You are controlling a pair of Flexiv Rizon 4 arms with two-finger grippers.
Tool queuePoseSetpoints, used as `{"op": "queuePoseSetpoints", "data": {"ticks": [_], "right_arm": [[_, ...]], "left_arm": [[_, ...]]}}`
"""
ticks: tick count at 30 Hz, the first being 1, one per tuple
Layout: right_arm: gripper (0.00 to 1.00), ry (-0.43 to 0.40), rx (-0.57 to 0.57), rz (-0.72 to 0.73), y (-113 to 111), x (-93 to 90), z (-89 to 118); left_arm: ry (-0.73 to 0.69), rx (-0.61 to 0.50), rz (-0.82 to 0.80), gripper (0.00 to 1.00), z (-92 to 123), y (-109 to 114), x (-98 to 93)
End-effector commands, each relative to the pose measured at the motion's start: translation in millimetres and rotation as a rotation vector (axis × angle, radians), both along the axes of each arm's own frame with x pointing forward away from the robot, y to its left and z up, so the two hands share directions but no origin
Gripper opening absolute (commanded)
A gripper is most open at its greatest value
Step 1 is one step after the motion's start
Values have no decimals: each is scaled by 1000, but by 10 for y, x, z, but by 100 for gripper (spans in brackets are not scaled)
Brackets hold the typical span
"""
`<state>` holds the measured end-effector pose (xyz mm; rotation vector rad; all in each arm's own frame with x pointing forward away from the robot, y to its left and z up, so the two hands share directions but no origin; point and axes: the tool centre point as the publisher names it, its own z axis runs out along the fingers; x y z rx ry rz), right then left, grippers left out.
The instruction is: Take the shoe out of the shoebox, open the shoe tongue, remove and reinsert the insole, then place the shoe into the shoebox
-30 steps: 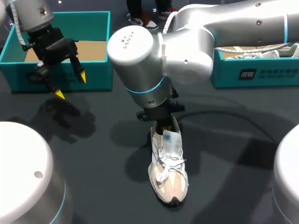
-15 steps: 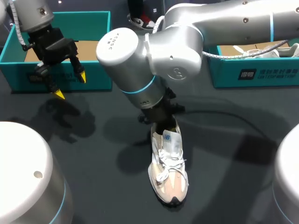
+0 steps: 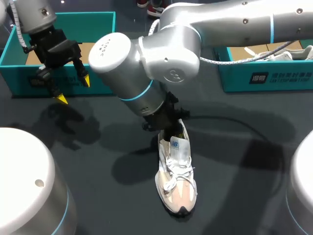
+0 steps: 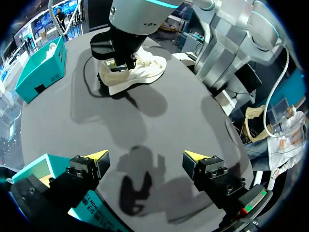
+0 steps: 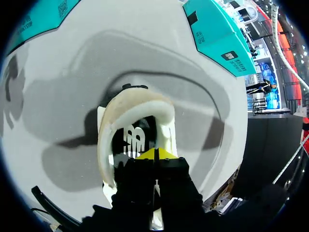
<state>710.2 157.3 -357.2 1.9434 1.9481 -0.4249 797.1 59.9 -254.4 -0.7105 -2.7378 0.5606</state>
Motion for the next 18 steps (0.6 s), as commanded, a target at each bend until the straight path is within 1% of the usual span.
{"op": "queuePoseSetpoints", "data": {"ticks": [1,3,6,10,11,13,16,18], "right_arm": [[0,27,-10,-17,-1,26,-178],[0,48,4,-23,-32,29,-269],[0,93,36,-34,-77,31,-459],[0,119,89,-26,-56,14,-602],[0,121,94,-23,-32,7,-607],[0,99,109,5,43,-4,-551],[0,60,91,37,148,0,-386],[0,37,68,45,177,9,-265]], "left_arm": [[-2,3,-1,100,3,4,-7],[-2,3,-1,100,3,4,-7],[-2,3,-1,100,3,4,-7],[-2,3,-1,100,3,4,-7],[-2,3,-1,100,3,4,-7],[-2,3,-1,100,3,4,-7],[-2,3,-1,100,3,4,-7],[-2,3,-1,100,3,4,-7]]}}
